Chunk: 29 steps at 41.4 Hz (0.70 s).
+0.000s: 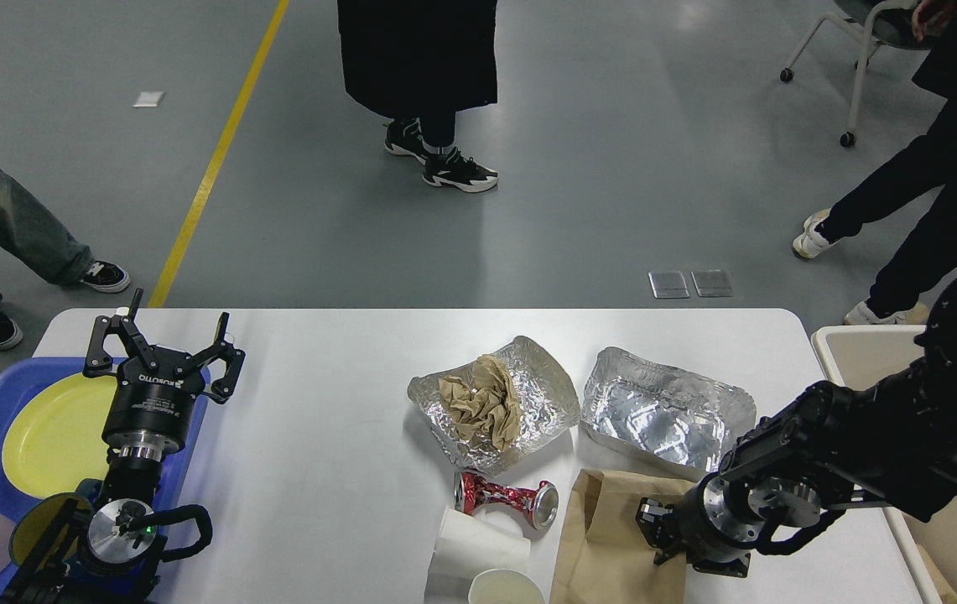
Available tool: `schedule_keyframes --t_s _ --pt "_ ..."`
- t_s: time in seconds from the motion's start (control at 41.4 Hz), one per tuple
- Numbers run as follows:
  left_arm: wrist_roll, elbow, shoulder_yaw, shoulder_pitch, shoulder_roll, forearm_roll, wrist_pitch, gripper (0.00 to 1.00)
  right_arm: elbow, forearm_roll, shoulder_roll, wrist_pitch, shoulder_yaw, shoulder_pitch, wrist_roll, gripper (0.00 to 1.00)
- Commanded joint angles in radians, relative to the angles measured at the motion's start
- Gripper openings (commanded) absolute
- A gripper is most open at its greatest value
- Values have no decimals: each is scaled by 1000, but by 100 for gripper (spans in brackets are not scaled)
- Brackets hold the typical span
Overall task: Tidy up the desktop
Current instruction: 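Lift the brown paper bag and carry it into the white bin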
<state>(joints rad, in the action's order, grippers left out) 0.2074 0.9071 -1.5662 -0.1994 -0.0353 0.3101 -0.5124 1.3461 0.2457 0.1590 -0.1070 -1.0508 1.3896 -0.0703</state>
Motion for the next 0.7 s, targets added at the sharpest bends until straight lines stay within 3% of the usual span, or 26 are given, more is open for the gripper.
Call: schedule_keyframes --t_s 0.0,0.242,0.483,0.676 --pt "0 1 0 0 0 1 0 97 120 0 39 -10 -28 106 0 0" --pt "0 0 0 0 0 1 0 97 314 4 96 -86 -139 413 0 0" --pt "0 1 0 0 0 0 0 97 357 7 142 -341 -268 790 3 0" --pt "0 0 0 0 0 0 0 97 399 -3 139 -502 -311 985 1 0"
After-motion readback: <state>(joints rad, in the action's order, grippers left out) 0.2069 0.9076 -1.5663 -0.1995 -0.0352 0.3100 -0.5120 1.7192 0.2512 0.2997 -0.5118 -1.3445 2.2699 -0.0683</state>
